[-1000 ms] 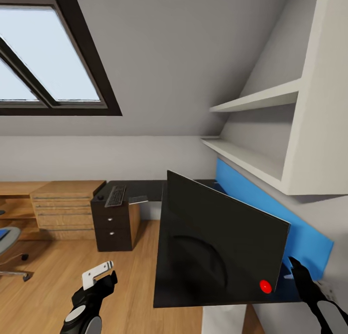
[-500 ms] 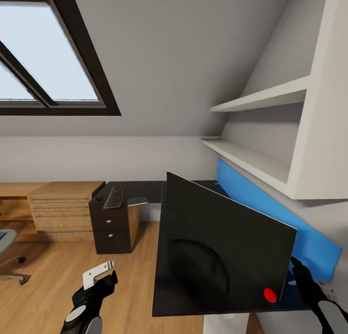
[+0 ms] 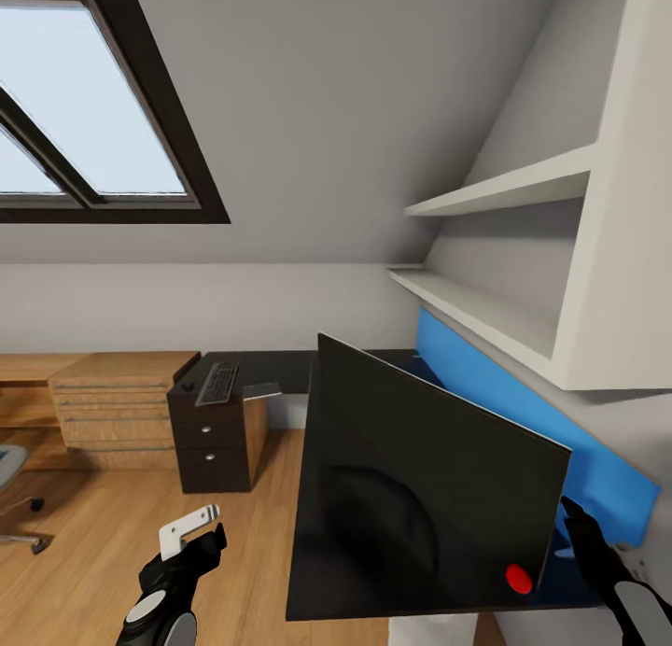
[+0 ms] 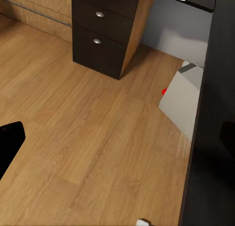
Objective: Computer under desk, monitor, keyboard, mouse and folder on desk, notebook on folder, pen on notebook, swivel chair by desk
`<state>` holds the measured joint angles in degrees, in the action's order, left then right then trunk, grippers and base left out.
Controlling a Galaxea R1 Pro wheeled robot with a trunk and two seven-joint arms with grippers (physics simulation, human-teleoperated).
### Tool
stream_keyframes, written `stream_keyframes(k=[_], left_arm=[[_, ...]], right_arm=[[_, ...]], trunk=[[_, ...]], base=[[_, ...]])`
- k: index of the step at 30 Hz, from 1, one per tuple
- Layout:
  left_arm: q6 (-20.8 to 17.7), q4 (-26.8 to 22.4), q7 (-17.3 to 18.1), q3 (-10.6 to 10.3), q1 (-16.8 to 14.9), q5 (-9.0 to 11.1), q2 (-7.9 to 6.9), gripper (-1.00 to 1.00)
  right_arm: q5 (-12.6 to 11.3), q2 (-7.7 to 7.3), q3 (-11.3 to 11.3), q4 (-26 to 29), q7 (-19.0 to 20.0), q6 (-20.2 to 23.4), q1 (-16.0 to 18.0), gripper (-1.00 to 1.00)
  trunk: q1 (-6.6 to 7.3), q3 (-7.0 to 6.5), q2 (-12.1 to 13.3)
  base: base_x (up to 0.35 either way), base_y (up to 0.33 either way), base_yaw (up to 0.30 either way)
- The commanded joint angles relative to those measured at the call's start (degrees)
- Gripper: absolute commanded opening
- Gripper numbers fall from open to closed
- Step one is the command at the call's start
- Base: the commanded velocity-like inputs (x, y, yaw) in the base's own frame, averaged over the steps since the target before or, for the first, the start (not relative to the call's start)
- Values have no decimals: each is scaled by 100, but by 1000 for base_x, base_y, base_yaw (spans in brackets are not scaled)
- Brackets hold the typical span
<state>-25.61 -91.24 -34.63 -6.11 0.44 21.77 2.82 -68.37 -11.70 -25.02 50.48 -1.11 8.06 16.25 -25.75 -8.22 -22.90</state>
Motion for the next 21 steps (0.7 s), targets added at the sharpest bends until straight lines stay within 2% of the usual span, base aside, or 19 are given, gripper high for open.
stream_keyframes(k=[1,6,16,21], left_arm=[[-9,-8,-42,-5,0,47,-1,100],[-6,-4,-43,-6,0,49,-1,100],[1,-2,-60,-12,0,32,-1,100],[-1,0,-61,-8,0,30,-1,100]], right_arm=[[-44,2,-12,6,-12,30,1,100],[-45,2,-12,6,-12,25,1,100],[-17,-4,2,5,-2,87,1,100],[-3,-56,7,19,-5,390,1,100]], trunk=[[-4,1,-1],[-4,1,-1],[-4,1,-1],[-4,1,-1]], base=[[159,-3,0],[120,-1,0],[7,0,0],[0,0,0]])
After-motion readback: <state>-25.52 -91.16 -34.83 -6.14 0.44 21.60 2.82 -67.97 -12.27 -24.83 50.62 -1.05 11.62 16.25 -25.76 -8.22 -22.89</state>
